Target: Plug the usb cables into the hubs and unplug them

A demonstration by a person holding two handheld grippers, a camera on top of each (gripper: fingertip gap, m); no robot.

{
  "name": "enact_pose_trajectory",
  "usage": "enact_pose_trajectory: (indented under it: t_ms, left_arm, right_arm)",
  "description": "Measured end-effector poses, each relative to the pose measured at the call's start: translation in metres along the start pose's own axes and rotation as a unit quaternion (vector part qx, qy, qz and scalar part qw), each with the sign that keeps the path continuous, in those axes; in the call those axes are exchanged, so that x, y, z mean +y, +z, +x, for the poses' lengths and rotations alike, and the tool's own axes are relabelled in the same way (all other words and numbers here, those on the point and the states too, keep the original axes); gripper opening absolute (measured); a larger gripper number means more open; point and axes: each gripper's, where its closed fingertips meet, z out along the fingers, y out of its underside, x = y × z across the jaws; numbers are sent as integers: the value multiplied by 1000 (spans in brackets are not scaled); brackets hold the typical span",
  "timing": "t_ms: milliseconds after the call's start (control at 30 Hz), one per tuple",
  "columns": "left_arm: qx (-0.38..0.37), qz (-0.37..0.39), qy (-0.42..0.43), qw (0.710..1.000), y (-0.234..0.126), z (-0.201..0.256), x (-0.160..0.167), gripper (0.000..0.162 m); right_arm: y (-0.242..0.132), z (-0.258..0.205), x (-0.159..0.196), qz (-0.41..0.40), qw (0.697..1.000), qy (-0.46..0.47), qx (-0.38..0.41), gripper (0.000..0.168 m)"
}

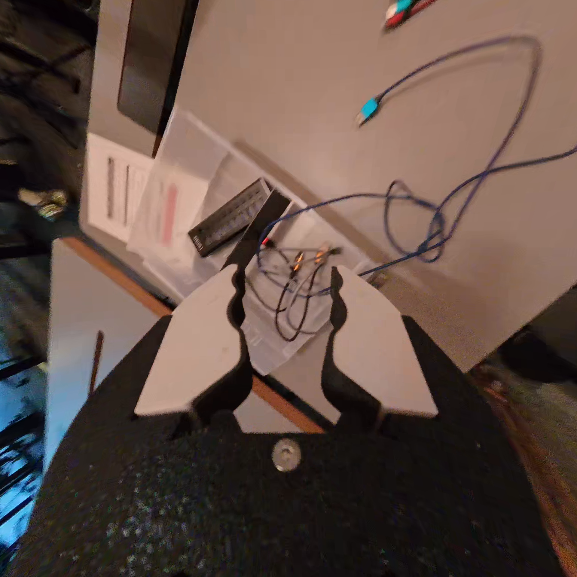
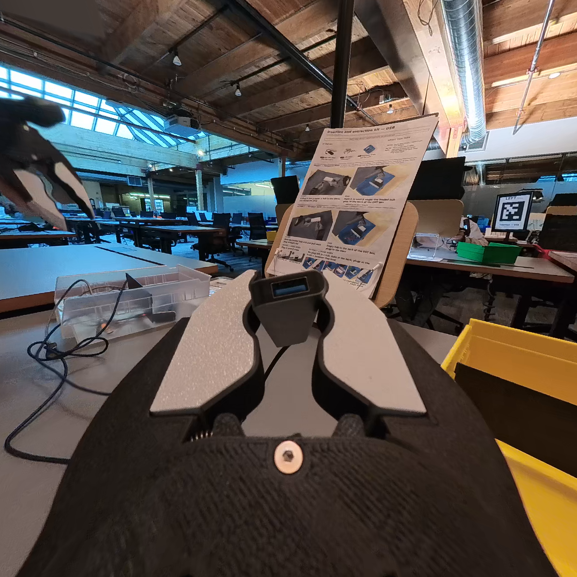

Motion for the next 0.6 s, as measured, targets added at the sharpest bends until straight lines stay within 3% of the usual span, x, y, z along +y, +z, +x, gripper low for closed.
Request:
enact_pose_trajectory:
  t_ms: [100, 167, 267, 367, 400, 433, 467, 600]
  left_arm:
    - [-22, -54, 11, 998, 33, -14, 46, 68]
    - [12, -76, -52, 996, 61, -8, 71, 69]
    - [64, -60, -141, 986, 94, 7, 82, 69]
    - [57, -90, -208, 972, 123, 8, 98, 60]
    - [69, -103, -229, 966, 131, 13, 103, 42]
    - [99, -117, -242, 958, 137, 22, 107, 11]
    - [132, -131, -246, 951, 138, 31, 110, 3]
    - [161, -115, -237, 951, 104, 18, 105, 1]
  right_arm:
    - [-2, 2, 2, -1, 1000, 2, 4, 34]
    - [-2, 3, 2, 1, 1000, 5, 3, 34]
    - [-1, 1, 3, -2, 1000, 2, 1, 34]
    - [0, 0, 2, -1, 1000, 3, -1, 34]
    - [0, 0, 2, -1, 1000, 2, -1, 35]
    - [0, 0, 2, -1, 1000, 2, -2, 34]
    - [0, 1, 2, -1, 1000, 2, -2, 34]
    - [-5, 4, 0, -3, 1000, -2, 4, 34]
